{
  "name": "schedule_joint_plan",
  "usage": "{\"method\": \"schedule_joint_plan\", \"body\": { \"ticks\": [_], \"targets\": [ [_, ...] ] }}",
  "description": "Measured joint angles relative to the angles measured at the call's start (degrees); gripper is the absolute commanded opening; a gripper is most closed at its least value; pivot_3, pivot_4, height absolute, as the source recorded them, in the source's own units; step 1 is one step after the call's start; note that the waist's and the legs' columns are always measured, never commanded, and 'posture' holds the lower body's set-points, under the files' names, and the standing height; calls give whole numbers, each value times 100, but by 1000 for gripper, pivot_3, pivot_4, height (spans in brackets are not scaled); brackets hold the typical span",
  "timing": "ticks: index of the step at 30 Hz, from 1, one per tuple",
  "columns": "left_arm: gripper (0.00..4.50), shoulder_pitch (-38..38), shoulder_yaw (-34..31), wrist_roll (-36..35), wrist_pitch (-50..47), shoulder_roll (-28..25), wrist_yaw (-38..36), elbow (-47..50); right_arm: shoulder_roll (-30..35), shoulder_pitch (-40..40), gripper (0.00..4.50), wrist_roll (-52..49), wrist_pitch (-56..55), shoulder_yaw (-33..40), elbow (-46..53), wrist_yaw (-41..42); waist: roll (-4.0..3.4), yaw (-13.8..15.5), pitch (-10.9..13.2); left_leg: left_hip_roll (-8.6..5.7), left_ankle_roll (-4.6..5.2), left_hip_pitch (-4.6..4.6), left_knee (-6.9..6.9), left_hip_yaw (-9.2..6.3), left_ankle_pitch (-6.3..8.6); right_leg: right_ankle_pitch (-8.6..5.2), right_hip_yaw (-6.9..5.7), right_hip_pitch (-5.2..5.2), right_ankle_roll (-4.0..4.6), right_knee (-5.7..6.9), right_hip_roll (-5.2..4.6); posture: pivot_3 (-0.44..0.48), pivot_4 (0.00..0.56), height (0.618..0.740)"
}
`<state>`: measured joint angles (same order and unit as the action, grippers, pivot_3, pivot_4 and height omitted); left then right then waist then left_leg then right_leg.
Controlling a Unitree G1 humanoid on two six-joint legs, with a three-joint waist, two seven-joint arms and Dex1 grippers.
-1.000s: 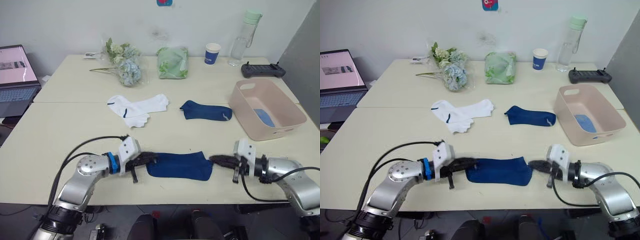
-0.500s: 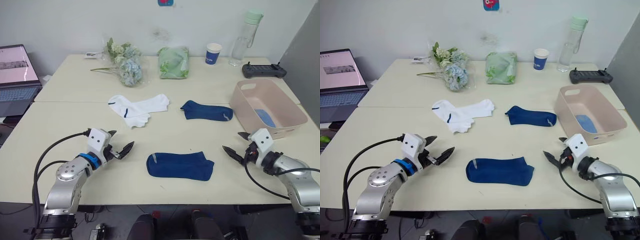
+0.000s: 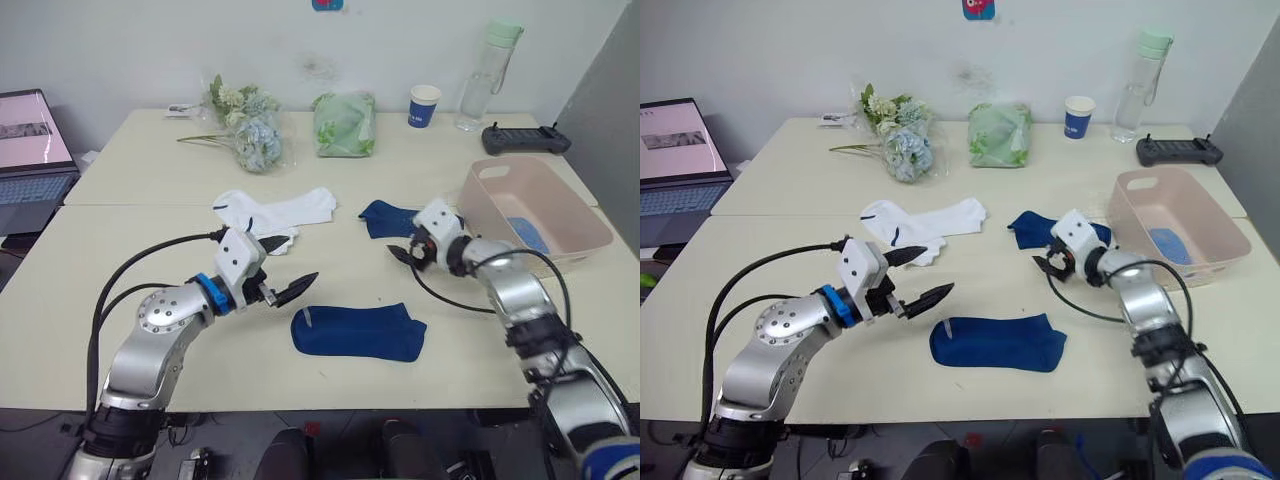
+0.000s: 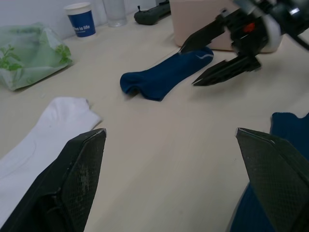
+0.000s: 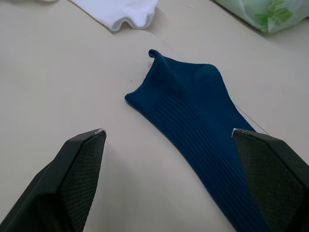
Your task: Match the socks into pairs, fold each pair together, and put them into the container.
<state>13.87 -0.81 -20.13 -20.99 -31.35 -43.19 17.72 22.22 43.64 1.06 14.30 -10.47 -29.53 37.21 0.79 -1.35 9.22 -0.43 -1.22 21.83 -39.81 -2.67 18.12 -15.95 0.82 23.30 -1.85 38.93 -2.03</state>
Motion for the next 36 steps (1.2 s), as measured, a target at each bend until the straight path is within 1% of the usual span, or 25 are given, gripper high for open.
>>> {"method": "schedule_joint_plan", "body": {
  "ticks": [4,6,9,14,20,23,26,29,30,32,33,36],
  "targets": [
    [4461,314,7,-27,-185,33,157,246,-335,640,4462,72,-49,-29,-1114,19,0,-22,0,-2,-2,0,0,2,-1,0,2,0,0,-1,-2,0,150,740],
    [4461,327,3,-27,-235,45,240,301,-477,860,4462,137,-153,-31,-1664,-21,0,-42,0,-1,-2,-2,1,2,-1,0,3,0,0,1,-2,0,150,740],
    [4500,213,21,-27,-275,77,273,365,-640,1200,3860,174,-279,30,-2321,-42,-1,-54,0,0,-3,-3,1,2,-1,1,5,1,1,4,-2,0,150,740],
    [4500,176,39,-27,-333,82,308,492,-776,1496,2135,187,-499,102,-2954,-62,-2,-54,-1,-1,-2,-6,0,1,-1,1,4,-1,1,6,-2,0,150,740],
    [4500,177,39,-26,-348,82,333,491,-774,1665,70,229,-718,215,-3395,-117,-2,-39,-1,-3,-3,-4,-1,2,-2,1,4,-2,1,4,-5,0,150,740],
    [4500,175,39,-26,-348,82,347,491,-770,1671,29,229,-782,251,-3440,-65,-2,-43,-1,-2,-3,-4,0,1,-2,1,3,-1,1,4,-5,0,150,740],
    [4500,112,36,-26,-346,40,319,490,-750,1640,29,237,-741,227,-3312,263,-2,-51,-1,-1,-3,-3,1,1,-1,1,4,0,1,3,-4,0,150,740],
    [4500,-146,13,4,-275,-253,123,464,-764,1125,29,274,-525,-122,-2184,888,-4,-72,0,4,-1,-1,14,0,0,0,4,9,1,2,-2,0,150,740],
    [4500,-245,-2,20,-214,-370,40,452,-776,849,29,256,-331,-230,-1585,1049,-5,-75,0,6,-1,0,17,-1,0,0,3,12,1,4,-1,0,150,740],
    [4500,-316,-30,52,-134,-489,-63,398,-799,518,29,231,46,-433,-794,1295,-6,-75,1,6,2,1,17,-3,1,0,1,15,1,5,-1,0,150,740],
    [4500,-361,-48,93,-23,-579,-150,338,-790,237,29,225,302,-594,-95,1452,-6,-66,1,6,9,2,18,-5,5,0,-1,15,1,5,-1,0,150,740],
    [4500,-419,-114,135,84,-726,-277,78,-789,-232,29,223,686,-988,1001,1734,-10,-47,3,1,16,1,16,-6,9,0,-1,14,1,3,-3,0,150,740]
  ]
}}
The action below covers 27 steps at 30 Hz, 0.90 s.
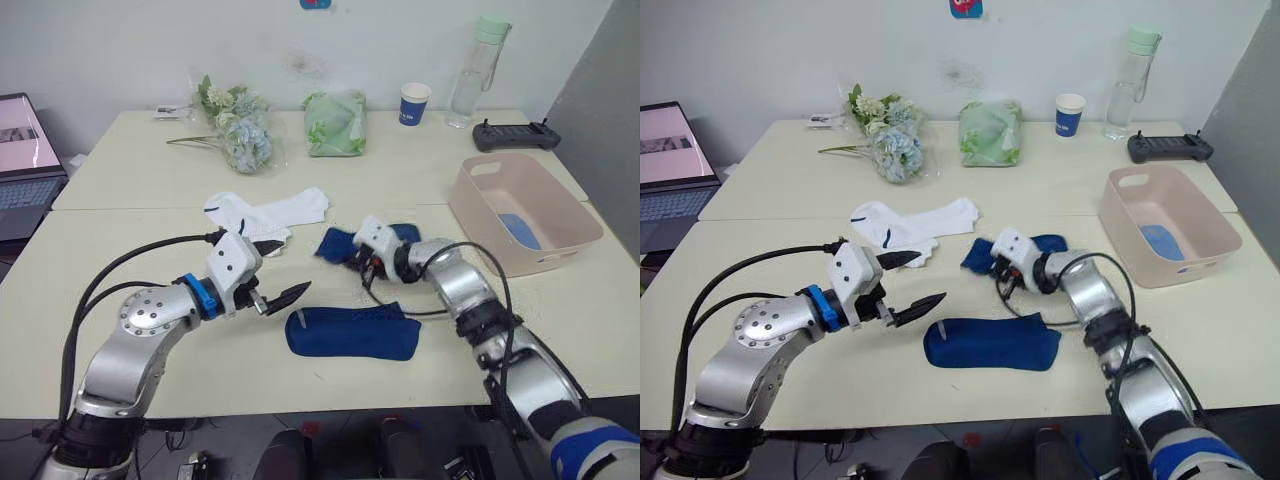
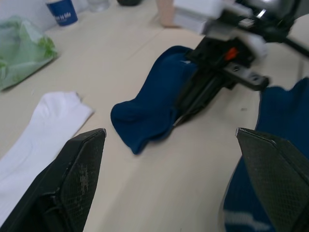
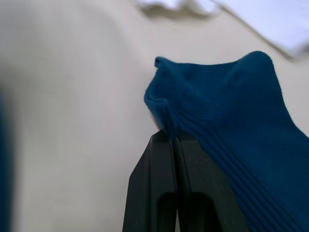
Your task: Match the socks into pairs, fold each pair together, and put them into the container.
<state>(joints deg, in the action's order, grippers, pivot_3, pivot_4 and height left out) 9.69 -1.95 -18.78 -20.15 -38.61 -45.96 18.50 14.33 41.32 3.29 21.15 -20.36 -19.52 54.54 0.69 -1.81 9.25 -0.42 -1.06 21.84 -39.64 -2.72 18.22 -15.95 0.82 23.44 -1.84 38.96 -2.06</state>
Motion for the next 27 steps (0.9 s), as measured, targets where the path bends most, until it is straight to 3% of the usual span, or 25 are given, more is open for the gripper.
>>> {"method": "schedule_joint_plan", "body": {
  "ticks": [6,10,18,25,27],
  "targets": [
    [4500,358,-78,-289,-445,-23,-151,-335,571,-334,29,5,-286,-282,1088,379,2,71,0,-8,1,4,-10,-3,0,0,-8,-6,-1,-6,-4,0,150,740],
    [4500,1292,175,-323,-824,87,-271,-955,958,-590,29,-122,-734,-294,1562,759,4,68,0,-7,1,3,-11,-6,0,-1,-15,-8,-1,-4,2,0,150,740],
    [4500,3791,1575,808,263,1467,-830,-4332,1041,-882,29,-772,-919,-284,2460,1199,7,31,0,-15,-18,6,-20,-2,-11,-1,-33,-11,-1,-6,22,0,150,740],
    [4500,4803,2190,1783,1705,2456,-1145,-7104,1333,-1232,29,-1013,-935,-290,2834,1375,12,-6,3,-13,-15,5,-20,0,-9,-1,-31,-8,-2,-3,29,0,150,740],
    [4107,4929,2256,1998,1977,2586,-1228,-7581,1356,-1305,0,-1012,-936,-295,2847,1357,13,-5,3,-12,-12,5,-20,-1,-7,-1,-31,-8,-2,-2,32,0,150,740]
  ]
}}
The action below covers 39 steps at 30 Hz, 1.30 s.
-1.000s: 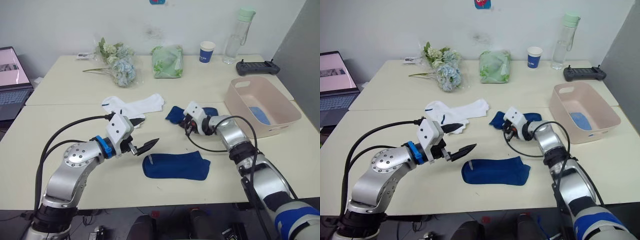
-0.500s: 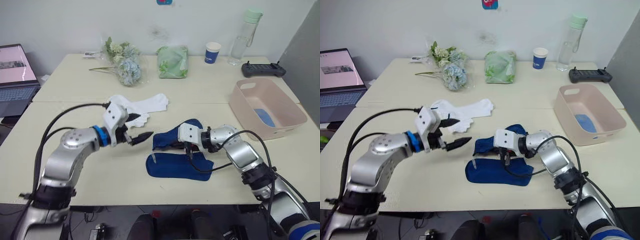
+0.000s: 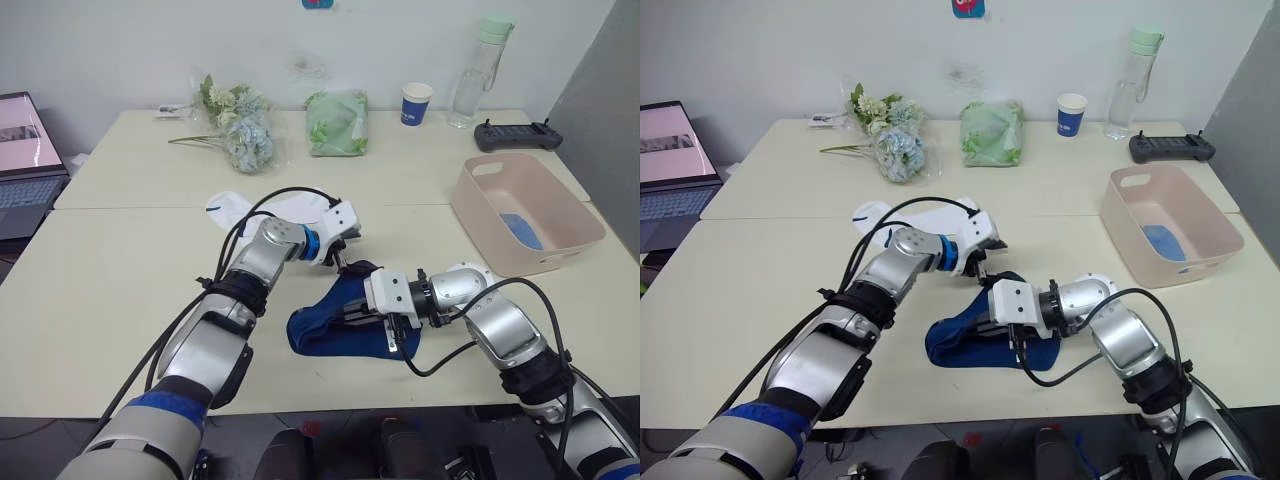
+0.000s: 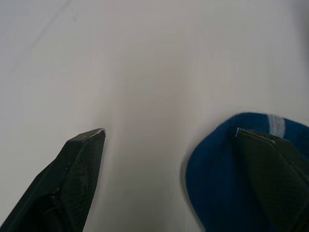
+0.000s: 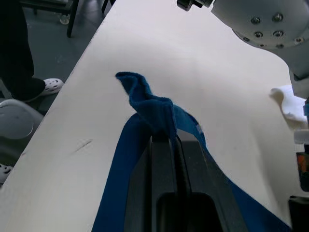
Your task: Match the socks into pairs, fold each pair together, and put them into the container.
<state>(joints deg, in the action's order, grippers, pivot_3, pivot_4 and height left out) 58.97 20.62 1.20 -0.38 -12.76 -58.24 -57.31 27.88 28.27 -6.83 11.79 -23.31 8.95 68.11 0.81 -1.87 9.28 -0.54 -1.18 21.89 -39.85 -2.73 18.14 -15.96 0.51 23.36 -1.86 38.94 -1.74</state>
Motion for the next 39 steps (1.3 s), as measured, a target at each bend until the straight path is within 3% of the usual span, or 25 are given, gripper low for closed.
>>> {"method": "schedule_joint_plan", "body": {
  "ticks": [13,22,26,32,35,39],
  "targets": [
    [28,267,-289,370,660,52,-232,-747,100,-154,0,-51,15,-22,220,-188,0,8,0,0,0,0,-3,-2,0,0,0,0,0,2,0,0,150,740],
    [28,-121,-789,327,231,-459,145,-221,268,81,0,-110,-578,398,-201,-162,0,8,0,2,-3,-1,-1,-3,-2,-1,1,0,-1,1,0,0,150,740],
    [28,-1057,-1017,169,-454,-820,194,1331,490,280,0,-45,-1187,517,-1022,-54,1,8,1,6,-7,0,-2,-2,-4,0,24,1,-1,1,-26,0,150,740],
    [28,-2470,-1215,24,-2222,-1220,526,4147,523,548,0,99,-2074,650,-2281,91,1,13,1,9,-7,-1,-2,-2,-4,0,29,1,0,4,-28,0,150,740],
    [0,-2870,-1221,-60,-2944,-1227,764,5072,462,678,708,98,-2240,694,-2625,129,1,22,1,8,-7,0,-3,0,-4,0,29,0,0,4,-31,0,150,740],
    [0,-3080,-1242,-146,-3445,-1203,1111,5583,457,703,2108,6,-2116,962,-2752,17,1,43,1,6,-8,0,-3,0,-4,0,29,-2,0,2,-35,0,150,740]
  ]
}}
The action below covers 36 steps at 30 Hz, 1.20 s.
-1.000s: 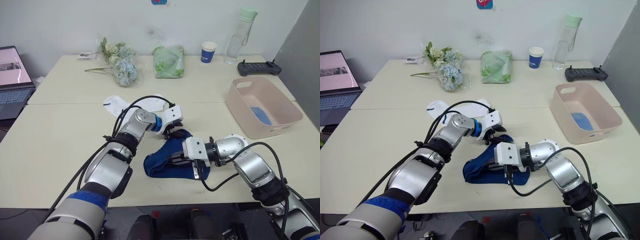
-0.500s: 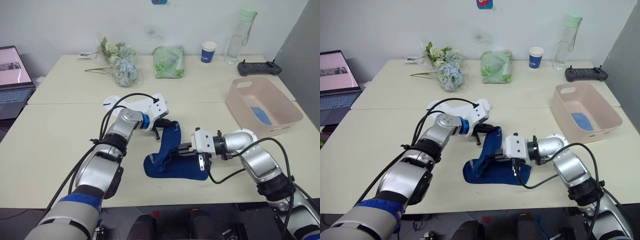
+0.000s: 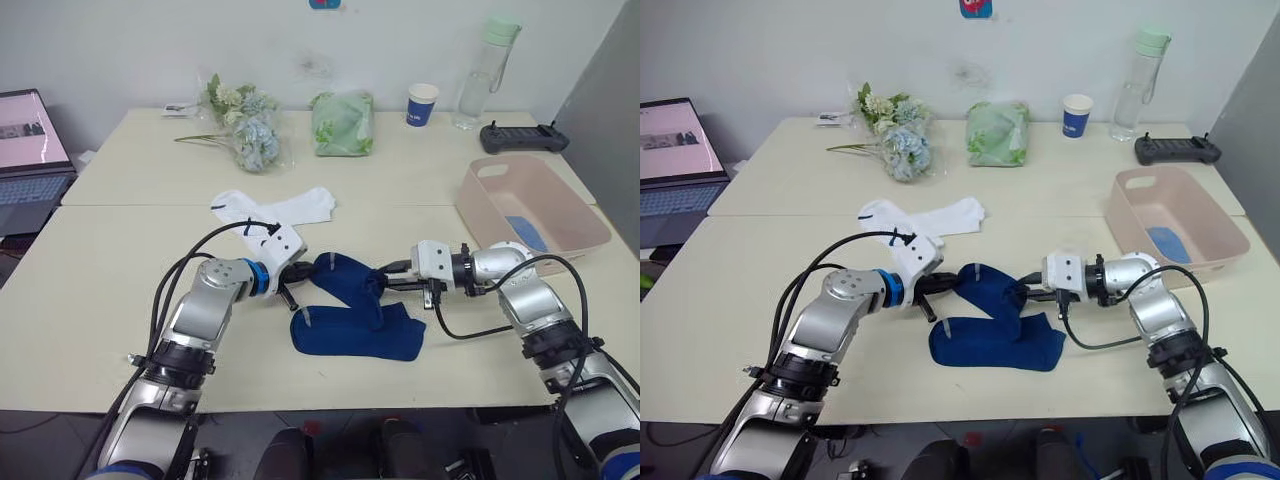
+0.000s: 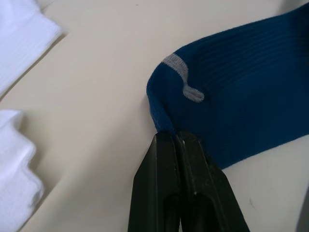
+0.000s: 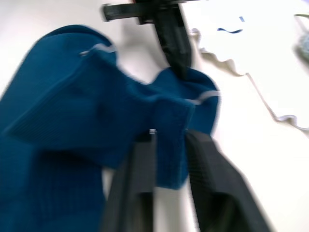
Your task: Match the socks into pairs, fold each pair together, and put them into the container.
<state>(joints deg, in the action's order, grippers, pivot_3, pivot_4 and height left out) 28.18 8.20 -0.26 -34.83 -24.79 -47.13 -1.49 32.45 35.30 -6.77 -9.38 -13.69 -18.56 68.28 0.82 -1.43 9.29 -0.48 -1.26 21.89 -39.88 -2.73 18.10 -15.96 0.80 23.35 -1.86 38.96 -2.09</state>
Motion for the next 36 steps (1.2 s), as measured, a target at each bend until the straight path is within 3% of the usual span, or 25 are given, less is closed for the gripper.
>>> {"method": "schedule_joint_plan", "body": {
  "ticks": [2,7,12,18,22,25,31,36],
  "targets": [
    [0,-73,-14,-35,-118,28,153,128,108,-54,2821,-112,255,231,25,-122,0,8,0,0,0,1,0,0,0,0,-1,0,0,0,-2,0,150,740],
    [0,-200,-36,-138,-230,25,399,277,512,-790,2821,-624,1842,989,906,-602,0,49,0,2,1,3,3,-1,1,0,-1,0,0,-2,-4,0,150,740],
    [0,-303,-47,-249,-230,-8,486,367,598,-1657,2821,-1540,4230,1555,2480,-1325,-2,46,-1,4,20,0,3,-3,12,1,0,-1,1,3,-3,0,150,740],
    [0,-342,-32,-300,-215,-83,513,377,499,-2193,2821,-1968,6251,1690,3514,-2414,-2,67,-2,0,22,2,3,-2,12,1,0,-3,1,0,-4,0,150,740],
    [0,-341,5,-318,-192,-87,512,375,215,-2298,2821,-2065,6814,1681,3768,-2894,-2,66,-2,1,22,1,4,-2,13,0,0,-2,1,0,-1,0,150,740],
    [0,-328,35,-318,-164,-100,513,370,67,-2297,2235,-2241,7014,1684,3957,-3001,-2,69,-1,-1,22,2,3,-2,13,0,-1,-3,0,-1,-1,0,150,740],
    [0,-322,37,-319,-98,-132,516,358,69,-2334,120,-2556,7252,1749,4026,-3013,-2,75,-1,-1,23,1,3,-2,13,0,-2,-3,0,-1,1,0,150,740],
    [0,-322,37,-319,-96,-145,523,357,90,-2336,52,-2667,7260,1763,4026,-2989,-2,74,-1,-1,23,1,3,-2,13,0,-2,-3,0,-1,3,0,150,740]
  ]
}}
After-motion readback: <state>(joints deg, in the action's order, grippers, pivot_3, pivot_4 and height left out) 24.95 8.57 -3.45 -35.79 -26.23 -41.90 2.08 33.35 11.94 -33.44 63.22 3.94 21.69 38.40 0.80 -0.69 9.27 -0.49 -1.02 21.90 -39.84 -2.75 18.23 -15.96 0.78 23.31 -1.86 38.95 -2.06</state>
